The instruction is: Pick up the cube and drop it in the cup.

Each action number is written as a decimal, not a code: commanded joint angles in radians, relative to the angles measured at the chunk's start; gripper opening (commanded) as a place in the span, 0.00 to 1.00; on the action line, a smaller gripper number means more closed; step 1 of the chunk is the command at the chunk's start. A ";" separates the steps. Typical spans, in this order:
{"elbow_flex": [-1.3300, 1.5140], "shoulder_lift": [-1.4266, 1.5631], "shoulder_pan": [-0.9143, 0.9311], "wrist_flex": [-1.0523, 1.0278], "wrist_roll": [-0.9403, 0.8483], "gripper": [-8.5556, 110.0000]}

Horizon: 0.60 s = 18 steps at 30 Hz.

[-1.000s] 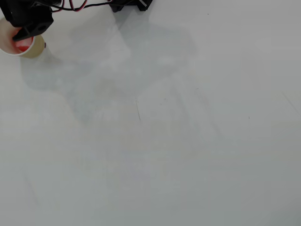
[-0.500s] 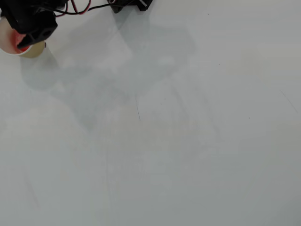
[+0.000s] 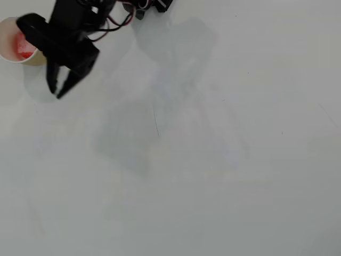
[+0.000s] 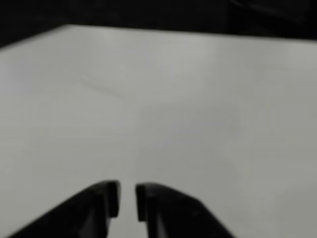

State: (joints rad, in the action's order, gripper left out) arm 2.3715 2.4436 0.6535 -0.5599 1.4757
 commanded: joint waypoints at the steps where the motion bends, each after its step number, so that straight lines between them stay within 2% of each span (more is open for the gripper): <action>1: 0.018 0.138 -0.143 0.038 0.003 0.07; 11: 0.491 0.483 -0.505 -0.040 -0.005 0.07; 18: 0.655 0.581 -0.634 -0.106 -0.005 0.07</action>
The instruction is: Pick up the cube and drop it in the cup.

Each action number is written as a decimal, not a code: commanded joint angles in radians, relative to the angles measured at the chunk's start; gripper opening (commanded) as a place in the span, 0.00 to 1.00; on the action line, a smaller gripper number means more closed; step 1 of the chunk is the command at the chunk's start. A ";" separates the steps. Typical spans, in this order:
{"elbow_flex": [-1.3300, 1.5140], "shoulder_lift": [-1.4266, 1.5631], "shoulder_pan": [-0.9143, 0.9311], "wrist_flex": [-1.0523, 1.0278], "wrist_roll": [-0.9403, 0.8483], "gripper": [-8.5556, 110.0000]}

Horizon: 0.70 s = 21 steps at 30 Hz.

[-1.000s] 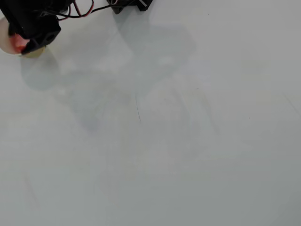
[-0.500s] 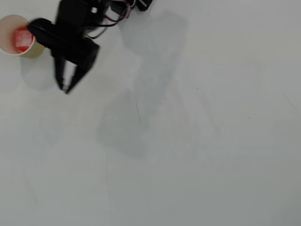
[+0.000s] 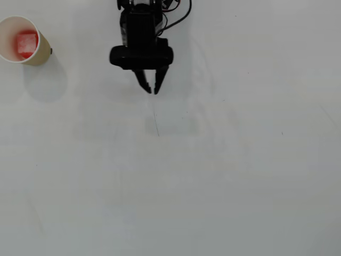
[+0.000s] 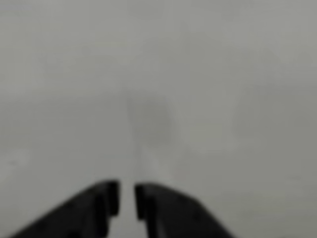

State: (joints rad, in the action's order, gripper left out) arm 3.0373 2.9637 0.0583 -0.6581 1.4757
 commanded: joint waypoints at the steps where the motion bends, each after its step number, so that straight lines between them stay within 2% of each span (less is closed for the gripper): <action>1: 0.006 0.071 -0.051 -0.018 -0.005 0.07; 10: 0.084 0.140 -0.121 -0.239 -0.005 0.07; 21: 0.084 0.170 -0.060 -0.489 0.005 0.08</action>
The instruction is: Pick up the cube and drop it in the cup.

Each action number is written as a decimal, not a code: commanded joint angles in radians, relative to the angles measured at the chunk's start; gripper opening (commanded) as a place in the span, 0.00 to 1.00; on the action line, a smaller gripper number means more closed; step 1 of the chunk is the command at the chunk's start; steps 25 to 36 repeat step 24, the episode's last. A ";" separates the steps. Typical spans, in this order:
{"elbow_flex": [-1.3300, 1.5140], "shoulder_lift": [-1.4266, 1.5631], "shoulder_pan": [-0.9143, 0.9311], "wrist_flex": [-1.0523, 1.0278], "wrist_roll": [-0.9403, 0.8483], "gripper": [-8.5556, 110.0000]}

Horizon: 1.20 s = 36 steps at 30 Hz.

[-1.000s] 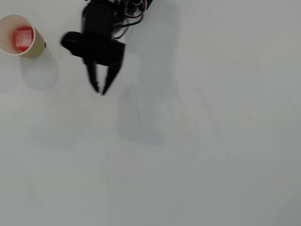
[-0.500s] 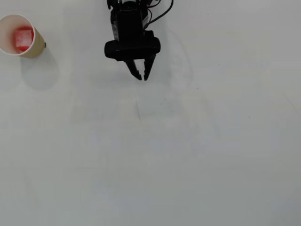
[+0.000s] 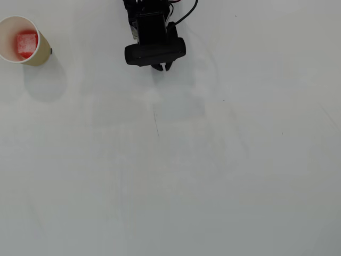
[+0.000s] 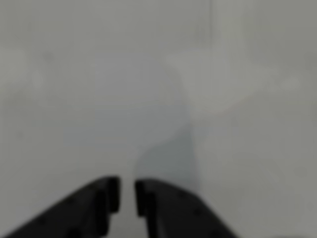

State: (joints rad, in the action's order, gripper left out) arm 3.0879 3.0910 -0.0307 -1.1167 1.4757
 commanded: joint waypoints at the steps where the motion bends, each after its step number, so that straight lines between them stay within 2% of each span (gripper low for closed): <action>1: 0.034 0.043 0.037 -0.034 0.005 0.08; 36: 0.034 0.044 0.049 -0.034 0.009 0.08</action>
